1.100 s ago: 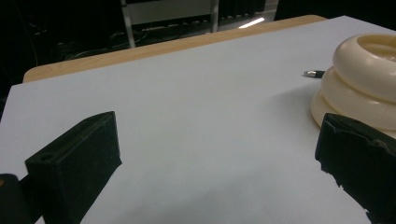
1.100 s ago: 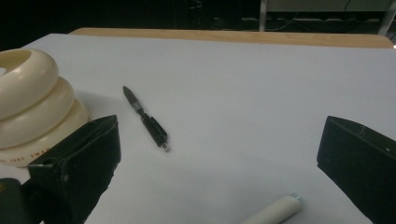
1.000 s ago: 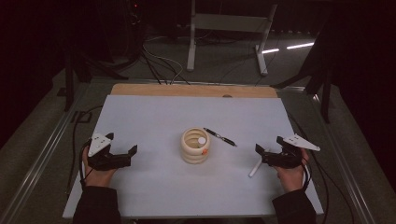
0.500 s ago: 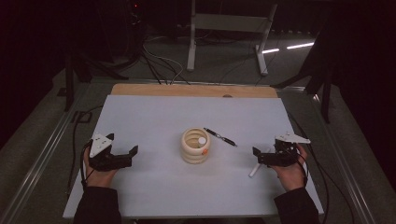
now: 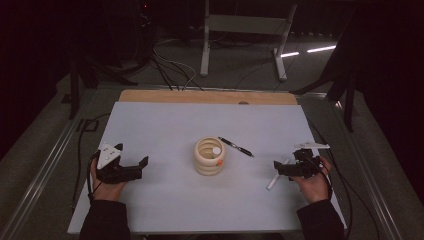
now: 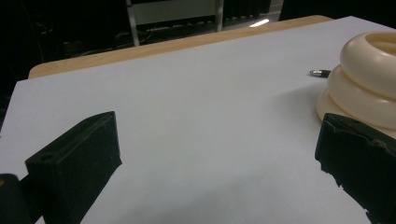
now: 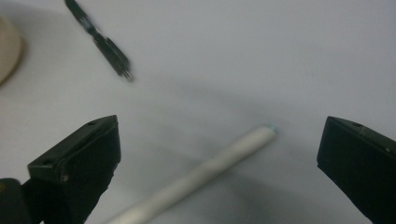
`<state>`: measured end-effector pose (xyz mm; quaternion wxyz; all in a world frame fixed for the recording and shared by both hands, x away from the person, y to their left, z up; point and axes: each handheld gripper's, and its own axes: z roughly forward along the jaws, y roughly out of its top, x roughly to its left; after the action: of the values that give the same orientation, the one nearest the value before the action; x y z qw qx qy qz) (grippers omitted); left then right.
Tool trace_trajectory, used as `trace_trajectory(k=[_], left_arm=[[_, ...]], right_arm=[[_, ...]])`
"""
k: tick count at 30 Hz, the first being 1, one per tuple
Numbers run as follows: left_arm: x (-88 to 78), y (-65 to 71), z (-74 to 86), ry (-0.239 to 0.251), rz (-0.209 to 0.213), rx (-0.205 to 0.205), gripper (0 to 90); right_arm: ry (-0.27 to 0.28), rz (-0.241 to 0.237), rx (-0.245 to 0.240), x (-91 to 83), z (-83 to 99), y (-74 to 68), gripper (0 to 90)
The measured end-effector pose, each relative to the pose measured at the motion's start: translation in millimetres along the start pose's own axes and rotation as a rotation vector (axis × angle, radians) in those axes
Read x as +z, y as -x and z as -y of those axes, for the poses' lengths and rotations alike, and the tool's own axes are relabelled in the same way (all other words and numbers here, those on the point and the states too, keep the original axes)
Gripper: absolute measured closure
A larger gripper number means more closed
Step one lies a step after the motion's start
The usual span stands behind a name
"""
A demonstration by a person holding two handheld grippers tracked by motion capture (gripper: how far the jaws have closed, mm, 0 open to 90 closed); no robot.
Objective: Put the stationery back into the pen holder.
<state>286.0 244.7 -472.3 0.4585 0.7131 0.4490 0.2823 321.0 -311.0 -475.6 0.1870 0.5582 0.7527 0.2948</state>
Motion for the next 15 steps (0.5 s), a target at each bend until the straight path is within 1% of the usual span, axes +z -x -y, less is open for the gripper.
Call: trace_trajectory(k=[2, 3, 4, 7, 11, 12, 13, 14, 15], left_arm=[[0.0, 0.3, 0.0, -0.001, 0.0, 0.0, 0.5], [0.3, 0.8, 0.1, 0.0, -0.001, 0.002, 0.5], [0.3, 0.8, 0.1, 0.0, -0.001, 0.002, 0.5], [0.7, 0.8, 0.2, -0.004, 0.001, 0.005, 0.5], [1.1, 1.2, 0.3, -0.006, 0.001, 0.007, 0.5], [1.1, 1.2, 0.3, -0.006, 0.001, 0.007, 0.5], [1.4, 1.2, 0.5, -0.009, 0.002, 0.01, 0.5], [1.6, 1.3, 0.5, -0.012, 0.001, 0.013, 0.5], [1.6, 1.3, 0.5, -0.012, 0.001, 0.013, 0.5]], right_arm=[[-0.01, 0.004, 0.009, 1.0, 0.6, 0.5, 0.0], [-0.03, 0.008, 0.015, 3.3, 1.9, 1.4, 0.0], [-0.036, 0.008, 0.019, 3.9, 2.2, 1.5, 0.0], [-0.08, 0.018, 0.023, 8.1, 3.6, -0.5, 0.0], [-0.126, 0.013, 0.035, 16.0, 6.5, -4.1, 5.1], [-0.126, 0.013, 0.035, 16.0, 6.5, -4.1, 5.1], [-0.153, 0.016, 0.048, 20.5, 7.8, -5.4, 9.3], [-0.174, 0.026, 0.053, 23.1, 8.3, -5.9, 11.3], [-0.174, 0.026, 0.053, 23.1, 8.3, -5.9, 11.3]])
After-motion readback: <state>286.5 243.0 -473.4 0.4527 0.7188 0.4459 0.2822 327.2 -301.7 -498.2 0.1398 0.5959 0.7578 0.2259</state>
